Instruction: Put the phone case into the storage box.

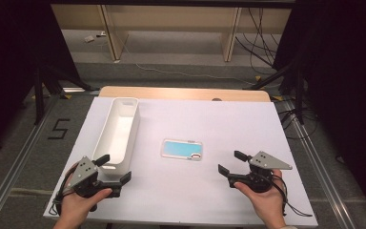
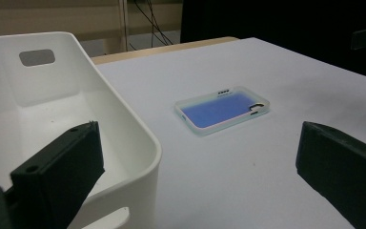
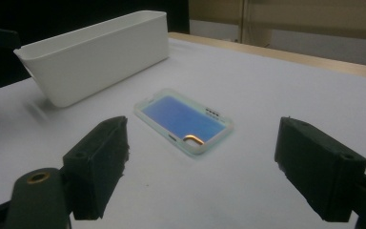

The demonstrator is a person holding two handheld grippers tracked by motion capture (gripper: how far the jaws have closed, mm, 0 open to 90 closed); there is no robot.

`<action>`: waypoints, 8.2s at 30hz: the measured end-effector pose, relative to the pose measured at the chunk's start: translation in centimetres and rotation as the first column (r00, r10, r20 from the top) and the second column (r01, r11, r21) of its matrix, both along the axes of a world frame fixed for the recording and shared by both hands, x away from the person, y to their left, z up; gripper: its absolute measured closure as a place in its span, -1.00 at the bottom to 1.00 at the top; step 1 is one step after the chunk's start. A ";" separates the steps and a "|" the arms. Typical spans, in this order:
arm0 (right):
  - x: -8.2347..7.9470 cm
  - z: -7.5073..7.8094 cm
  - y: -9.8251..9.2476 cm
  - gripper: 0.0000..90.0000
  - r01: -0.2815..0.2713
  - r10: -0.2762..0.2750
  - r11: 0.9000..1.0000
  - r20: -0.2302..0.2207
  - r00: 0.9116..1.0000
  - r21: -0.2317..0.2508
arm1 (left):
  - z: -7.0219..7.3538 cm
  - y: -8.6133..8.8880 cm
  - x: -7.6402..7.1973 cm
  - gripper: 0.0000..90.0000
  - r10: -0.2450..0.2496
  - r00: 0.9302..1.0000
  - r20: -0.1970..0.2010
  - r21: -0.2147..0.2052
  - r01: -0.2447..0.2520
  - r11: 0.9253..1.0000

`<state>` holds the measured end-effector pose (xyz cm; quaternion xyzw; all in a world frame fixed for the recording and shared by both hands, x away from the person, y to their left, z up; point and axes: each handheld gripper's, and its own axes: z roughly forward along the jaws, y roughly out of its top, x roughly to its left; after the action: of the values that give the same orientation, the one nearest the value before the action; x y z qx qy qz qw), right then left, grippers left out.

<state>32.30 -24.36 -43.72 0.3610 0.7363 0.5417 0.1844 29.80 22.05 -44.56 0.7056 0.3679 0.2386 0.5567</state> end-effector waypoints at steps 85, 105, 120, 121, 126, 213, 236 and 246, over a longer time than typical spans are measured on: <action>11.8 -3.7 19.4 1.00 -0.188 -0.001 0.889 -0.413 0.911 -0.417 | -0.1 0.0 -0.9 -0.85 -0.007 1.000 -0.017 -0.011 0.007 1.000; 11.2 -3.5 19.1 1.00 -0.221 0.017 0.868 -0.419 0.908 -0.445 | -0.1 -0.1 -0.9 -0.83 -0.007 1.000 -0.017 -0.012 0.006 1.000; 10.6 -3.4 18.0 1.00 -0.230 0.014 0.859 -0.429 0.903 -0.457 | -0.1 -0.2 -0.9 -0.81 -0.014 1.000 -0.012 -0.006 0.014 1.000; 10.6 -3.4 17.9 1.00 -0.232 0.017 0.857 -0.426 0.905 -0.459 | -0.1 -0.2 -0.9 -0.81 -0.013 1.000 -0.013 -0.006 0.013 1.000; 10.4 -3.3 17.7 1.00 -0.228 0.007 0.855 -0.430 0.903 -0.465 | -0.1 -0.2 -0.9 -0.80 -0.012 1.000 -0.014 -0.007 0.012 1.000; 6.8 -3.0 16.9 1.00 -0.349 0.100 0.804 -0.469 0.878 -0.481 | -0.1 -0.2 -0.9 -0.76 -0.006 1.000 -0.017 -0.011 0.006 1.000; 6.2 -2.9 15.0 1.00 -0.347 0.097 0.796 -0.461 0.882 -0.496 | -0.1 -0.3 -0.8 -0.76 -0.017 1.000 -0.005 -0.017 0.017 1.000; 6.3 -2.6 14.4 1.00 -0.337 0.091 0.802 -0.457 0.885 -0.493 | -0.1 -0.3 -0.7 -0.76 -0.024 1.000 0.003 -0.024 0.025 0.999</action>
<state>38.58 -10.00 -46.28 0.3091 0.9206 0.2313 0.0588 29.10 21.70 -44.66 0.7029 0.3613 0.2283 0.5686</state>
